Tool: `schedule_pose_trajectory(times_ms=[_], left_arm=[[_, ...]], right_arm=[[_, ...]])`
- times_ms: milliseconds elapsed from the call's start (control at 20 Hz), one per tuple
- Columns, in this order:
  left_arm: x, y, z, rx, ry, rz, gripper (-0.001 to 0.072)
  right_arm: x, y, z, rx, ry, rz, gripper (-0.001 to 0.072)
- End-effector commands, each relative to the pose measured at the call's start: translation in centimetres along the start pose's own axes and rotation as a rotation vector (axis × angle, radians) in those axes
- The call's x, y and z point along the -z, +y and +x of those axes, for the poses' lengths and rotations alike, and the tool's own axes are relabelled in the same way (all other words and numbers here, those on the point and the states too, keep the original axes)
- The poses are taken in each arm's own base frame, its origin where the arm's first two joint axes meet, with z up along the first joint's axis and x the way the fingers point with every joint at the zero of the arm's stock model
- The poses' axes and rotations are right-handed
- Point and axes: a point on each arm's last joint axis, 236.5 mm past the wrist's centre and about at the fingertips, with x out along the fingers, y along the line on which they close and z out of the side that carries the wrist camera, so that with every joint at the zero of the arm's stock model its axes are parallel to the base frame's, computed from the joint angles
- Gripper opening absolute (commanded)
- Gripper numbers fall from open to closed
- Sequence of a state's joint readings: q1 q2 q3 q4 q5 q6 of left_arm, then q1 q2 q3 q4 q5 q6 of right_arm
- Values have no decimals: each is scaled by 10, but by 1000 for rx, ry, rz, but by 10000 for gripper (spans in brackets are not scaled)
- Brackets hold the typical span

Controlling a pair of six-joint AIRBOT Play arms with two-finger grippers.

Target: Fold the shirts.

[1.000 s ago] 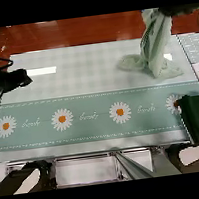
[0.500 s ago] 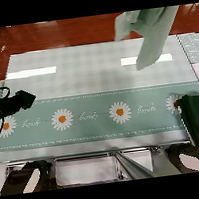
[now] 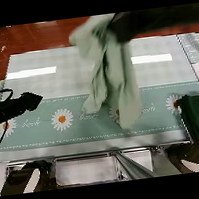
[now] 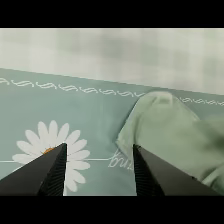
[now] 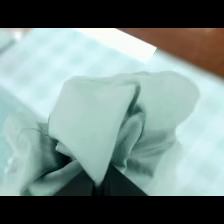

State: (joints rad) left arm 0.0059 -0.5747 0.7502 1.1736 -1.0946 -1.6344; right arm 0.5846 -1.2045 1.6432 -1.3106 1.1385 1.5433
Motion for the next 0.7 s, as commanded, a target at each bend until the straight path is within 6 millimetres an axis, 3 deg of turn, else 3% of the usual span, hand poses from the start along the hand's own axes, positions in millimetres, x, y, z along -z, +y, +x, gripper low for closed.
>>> schedule_pose_trajectory(times_ms=[0,100,200,250,300,350,450,500,600,650], left_arm=[[0,15,0,-64,2,86,507],[3,21,-1,-89,14,97,507],[3,21,-1,-88,14,96,507],[3,21,-1,-88,15,96,507],[5,22,1,-89,21,94,507],[9,24,3,-92,32,91,507],[22,31,12,-100,68,80,507],[31,35,16,-104,96,71,507],[59,46,27,-119,187,45,507],[75,50,32,-120,244,23,507]], right_arm=[[107,28,92,-44,248,97,24],[157,38,136,-70,363,158,25],[188,57,168,-120,439,208,25],[194,64,182,-141,447,243,35],[195,70,191,-163,441,290,260],[188,65,192,-170,427,296,412],[160,32,170,-137,398,310,416],[138,1,149,-93,364,314,416],[104,-75,88,52,266,342,415],[103,-117,49,160,248,371,415]])
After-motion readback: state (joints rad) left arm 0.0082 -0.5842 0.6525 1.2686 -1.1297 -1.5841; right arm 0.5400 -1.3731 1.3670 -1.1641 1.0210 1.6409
